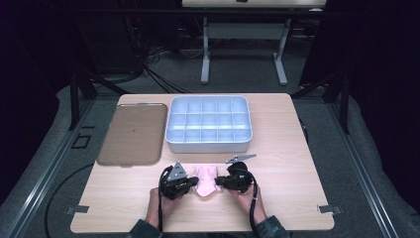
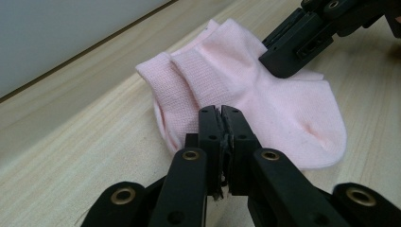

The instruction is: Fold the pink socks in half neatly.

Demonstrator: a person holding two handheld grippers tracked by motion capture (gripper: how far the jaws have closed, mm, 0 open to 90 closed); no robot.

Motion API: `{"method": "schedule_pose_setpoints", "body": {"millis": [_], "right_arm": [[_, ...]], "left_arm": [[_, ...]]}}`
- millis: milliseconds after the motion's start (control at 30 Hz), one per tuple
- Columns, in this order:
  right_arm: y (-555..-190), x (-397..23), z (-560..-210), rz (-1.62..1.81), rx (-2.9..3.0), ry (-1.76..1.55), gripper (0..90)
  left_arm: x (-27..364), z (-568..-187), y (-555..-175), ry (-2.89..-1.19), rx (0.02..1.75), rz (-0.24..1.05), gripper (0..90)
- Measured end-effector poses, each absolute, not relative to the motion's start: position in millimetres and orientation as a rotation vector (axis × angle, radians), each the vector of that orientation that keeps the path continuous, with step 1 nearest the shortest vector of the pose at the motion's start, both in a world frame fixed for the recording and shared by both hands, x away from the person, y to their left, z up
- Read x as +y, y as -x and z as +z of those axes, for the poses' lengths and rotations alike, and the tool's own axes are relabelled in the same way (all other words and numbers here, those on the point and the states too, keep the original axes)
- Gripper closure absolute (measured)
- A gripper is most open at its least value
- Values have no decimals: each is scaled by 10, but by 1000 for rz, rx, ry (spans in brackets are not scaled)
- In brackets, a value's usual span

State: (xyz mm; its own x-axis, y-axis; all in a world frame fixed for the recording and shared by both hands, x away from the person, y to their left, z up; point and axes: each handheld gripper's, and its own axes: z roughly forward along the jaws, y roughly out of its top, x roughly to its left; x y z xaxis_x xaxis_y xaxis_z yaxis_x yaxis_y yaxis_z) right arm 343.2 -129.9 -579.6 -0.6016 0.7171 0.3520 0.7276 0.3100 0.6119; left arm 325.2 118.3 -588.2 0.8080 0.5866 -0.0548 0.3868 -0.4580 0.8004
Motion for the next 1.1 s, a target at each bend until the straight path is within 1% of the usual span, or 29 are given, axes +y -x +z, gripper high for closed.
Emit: {"method": "schedule_pose_setpoints", "body": {"millis": [233, 467, 800, 933, 1100], "right_arm": [[-3366, -1325, -5731, -1217, -2545, 1397, 865], [-3303, -1369, -5537, -1257, -2554, 1375, 866], [-3323, -1130, -5365, -1200, -2658, 1305, 867], [-3348, -995, -5357, -1158, -2707, 1254, 867], [-3434, -838, -5446, -1140, -2726, 1213, 867]], "left_arm": [[1142, -5880, -3245, -2101, 734, 289, 873], [1064, -5880, -3246, -2101, 728, 278, 873], [1063, -5872, -3261, -2104, 743, 261, 873], [1057, -5861, -3266, -2112, 750, 253, 873], [1056, -5862, -3278, -2109, 752, 251, 873]]}}
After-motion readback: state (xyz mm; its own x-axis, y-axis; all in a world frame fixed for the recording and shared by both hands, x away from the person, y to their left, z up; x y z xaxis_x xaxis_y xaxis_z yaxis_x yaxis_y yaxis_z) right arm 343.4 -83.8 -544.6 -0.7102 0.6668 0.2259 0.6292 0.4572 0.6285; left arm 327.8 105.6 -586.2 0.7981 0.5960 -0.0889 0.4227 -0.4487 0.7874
